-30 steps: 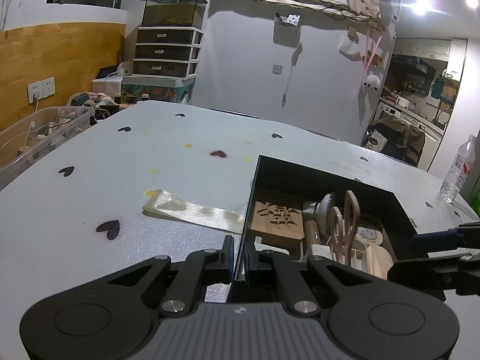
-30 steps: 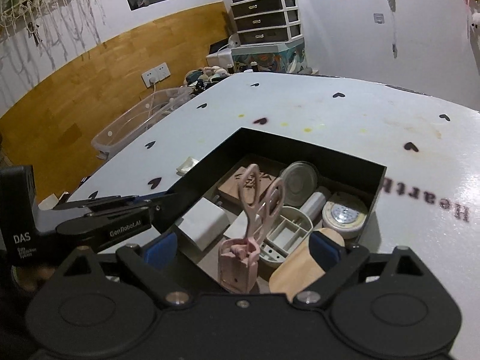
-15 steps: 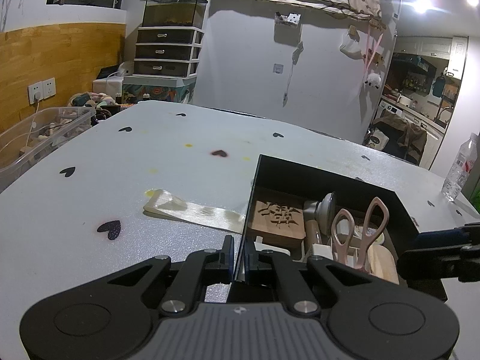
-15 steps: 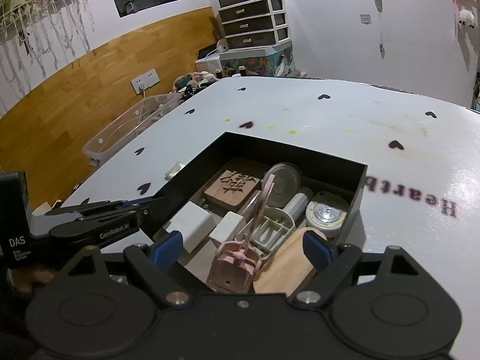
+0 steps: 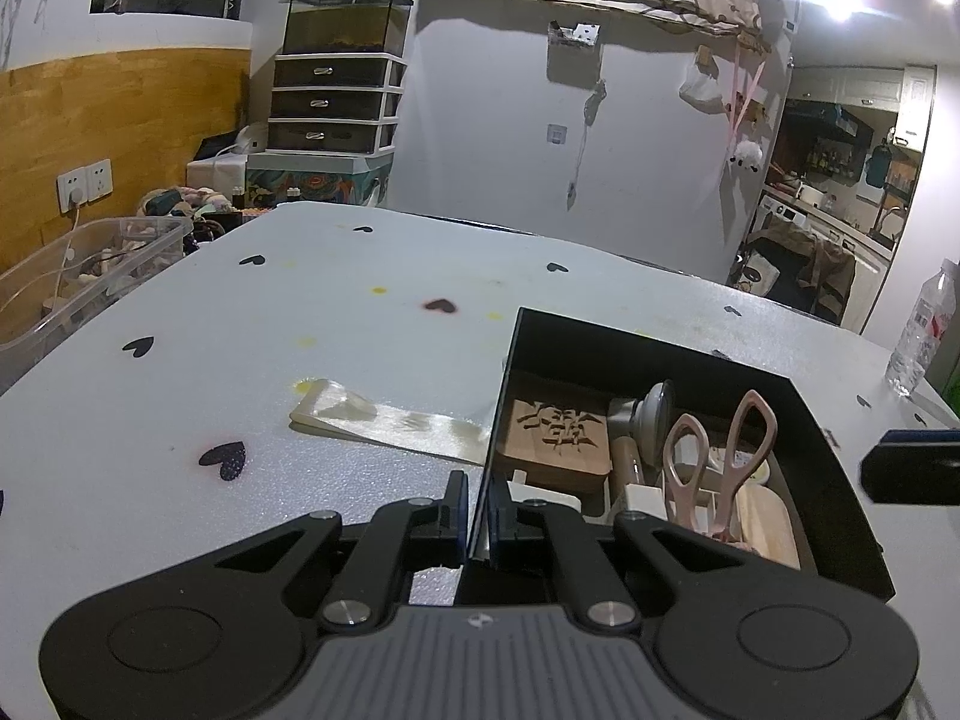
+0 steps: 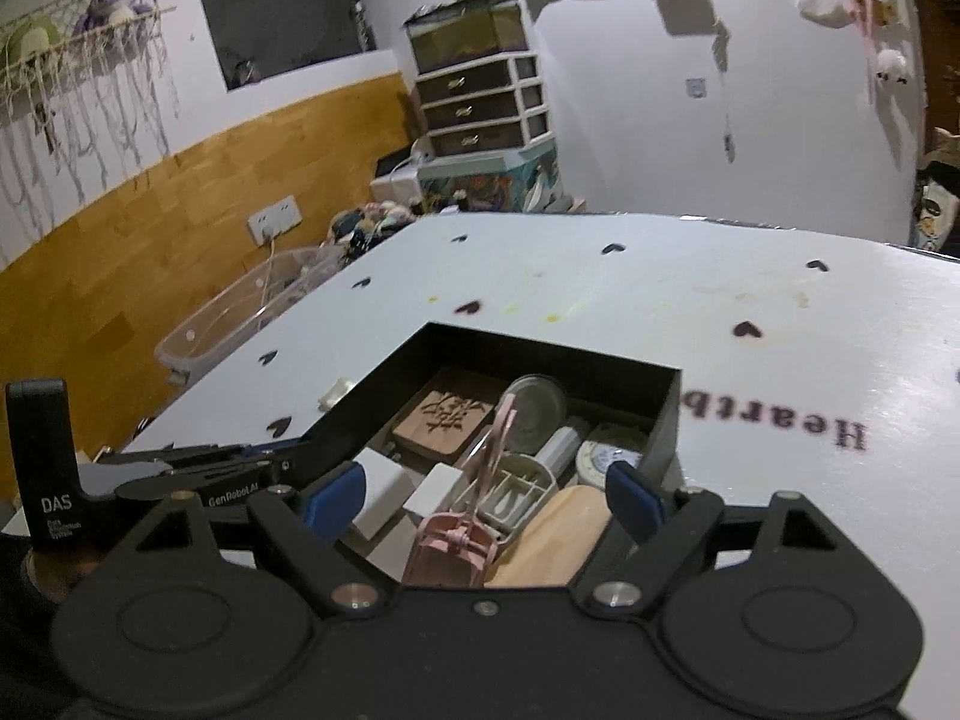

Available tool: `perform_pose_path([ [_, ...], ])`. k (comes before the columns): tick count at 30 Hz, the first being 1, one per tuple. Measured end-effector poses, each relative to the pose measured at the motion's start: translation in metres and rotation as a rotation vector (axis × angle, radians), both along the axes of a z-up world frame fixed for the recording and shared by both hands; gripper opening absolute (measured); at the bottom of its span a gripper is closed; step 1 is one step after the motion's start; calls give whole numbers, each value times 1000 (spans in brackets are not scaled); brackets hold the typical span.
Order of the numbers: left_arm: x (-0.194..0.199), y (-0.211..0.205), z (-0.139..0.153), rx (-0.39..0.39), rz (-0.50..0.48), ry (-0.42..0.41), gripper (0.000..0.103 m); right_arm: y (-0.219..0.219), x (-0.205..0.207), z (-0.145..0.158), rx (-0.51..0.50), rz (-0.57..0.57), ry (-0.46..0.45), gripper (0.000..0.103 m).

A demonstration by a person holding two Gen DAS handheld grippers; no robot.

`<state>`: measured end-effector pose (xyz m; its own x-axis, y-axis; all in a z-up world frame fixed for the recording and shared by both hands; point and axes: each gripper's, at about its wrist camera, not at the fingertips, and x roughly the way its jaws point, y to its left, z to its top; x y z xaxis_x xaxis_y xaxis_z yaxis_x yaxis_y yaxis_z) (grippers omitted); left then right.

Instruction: Organize rigid objects

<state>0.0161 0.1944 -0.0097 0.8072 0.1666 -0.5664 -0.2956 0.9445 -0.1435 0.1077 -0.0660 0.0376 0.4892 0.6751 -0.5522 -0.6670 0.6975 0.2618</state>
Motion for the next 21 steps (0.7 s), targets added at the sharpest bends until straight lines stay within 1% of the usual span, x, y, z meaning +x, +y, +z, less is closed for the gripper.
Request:
perform_pose_path([
  [2, -2, -1, 2, 11, -1, -4, 7, -5, -3, 1, 11, -21, -9, 88],
  [5, -9, 0, 11, 18, 10, -30, 14, -12, -8, 4, 25, -47, -25, 88],
  [7, -14, -3, 20, 27, 19, -53, 33, -16, -12, 5, 30, -64, -45, 88],
  [9, -23, -5, 29, 38, 21, -80, 43, -20, -17, 7, 39, -81, -68, 88],
  [11, -31, -10, 37, 54, 16, -103, 48, -23, -23, 7, 47, -99, -88, 88],
  [13, -41, -15, 45, 64, 9, -123, 58, -28, -29, 6, 55, -119, -109, 88],
  [16, -57, -24, 54, 85, -2, -154, 69, -34, -39, 5, 67, -151, -132, 89],
  [17, -60, -28, 56, 92, -6, -161, 71, -36, -43, 4, 70, -161, -142, 89],
  [19, -72, -35, 59, 105, -15, -176, 80, -41, -52, 3, 72, -184, -167, 90],
  [21, -79, -42, 60, 115, -18, -186, 87, -47, -61, 2, 68, -205, -194, 92],
])
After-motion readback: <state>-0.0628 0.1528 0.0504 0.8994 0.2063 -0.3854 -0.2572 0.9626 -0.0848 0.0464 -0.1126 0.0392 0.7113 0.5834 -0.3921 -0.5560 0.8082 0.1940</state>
